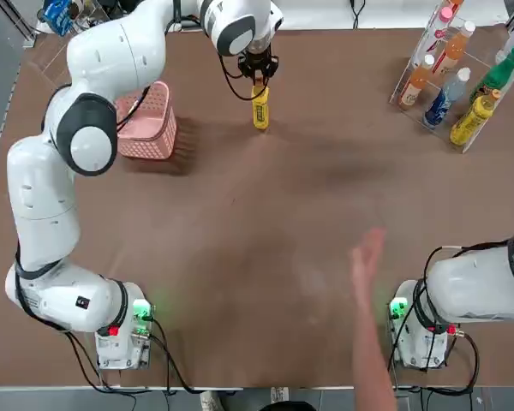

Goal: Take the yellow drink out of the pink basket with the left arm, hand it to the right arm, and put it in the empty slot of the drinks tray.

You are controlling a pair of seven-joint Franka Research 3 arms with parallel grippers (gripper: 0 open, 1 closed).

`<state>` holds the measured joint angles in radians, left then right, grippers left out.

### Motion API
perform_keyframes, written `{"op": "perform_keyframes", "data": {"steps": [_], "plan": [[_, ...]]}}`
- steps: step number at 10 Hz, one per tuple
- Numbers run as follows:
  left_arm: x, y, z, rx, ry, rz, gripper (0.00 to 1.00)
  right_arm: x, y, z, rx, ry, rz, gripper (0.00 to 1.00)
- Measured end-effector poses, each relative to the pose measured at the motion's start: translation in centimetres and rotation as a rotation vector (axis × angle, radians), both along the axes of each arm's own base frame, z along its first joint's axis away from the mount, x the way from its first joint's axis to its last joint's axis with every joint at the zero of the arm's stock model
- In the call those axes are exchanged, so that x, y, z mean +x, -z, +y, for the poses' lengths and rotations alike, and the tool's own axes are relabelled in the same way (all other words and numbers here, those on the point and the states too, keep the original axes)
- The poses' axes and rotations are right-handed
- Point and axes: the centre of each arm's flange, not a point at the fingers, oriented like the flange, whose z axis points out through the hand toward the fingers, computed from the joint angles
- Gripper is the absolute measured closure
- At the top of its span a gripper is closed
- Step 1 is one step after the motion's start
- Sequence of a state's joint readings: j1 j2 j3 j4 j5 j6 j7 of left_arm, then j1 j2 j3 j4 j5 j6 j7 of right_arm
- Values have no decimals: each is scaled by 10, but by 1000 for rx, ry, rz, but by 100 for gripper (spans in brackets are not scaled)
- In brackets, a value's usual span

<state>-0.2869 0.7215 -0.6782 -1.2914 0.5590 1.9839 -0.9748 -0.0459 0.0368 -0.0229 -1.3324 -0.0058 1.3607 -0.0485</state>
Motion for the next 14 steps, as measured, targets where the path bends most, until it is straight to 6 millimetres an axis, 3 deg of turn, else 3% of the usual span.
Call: {"op": "perform_keyframes", "data": {"steps": [8,9,12,14], "plan": [[3,-7,-1,-15,-9,-11,53,1,1,4,0,-9,3,0],[4,-9,0,-17,-11,-13,47,1,2,5,3,-11,3,0],[9,-32,9,-11,-32,-35,5,2,2,19,44,-36,1,0],[6,-64,24,30,-38,-41,0,2,2,56,74,-100,2,0]]}}
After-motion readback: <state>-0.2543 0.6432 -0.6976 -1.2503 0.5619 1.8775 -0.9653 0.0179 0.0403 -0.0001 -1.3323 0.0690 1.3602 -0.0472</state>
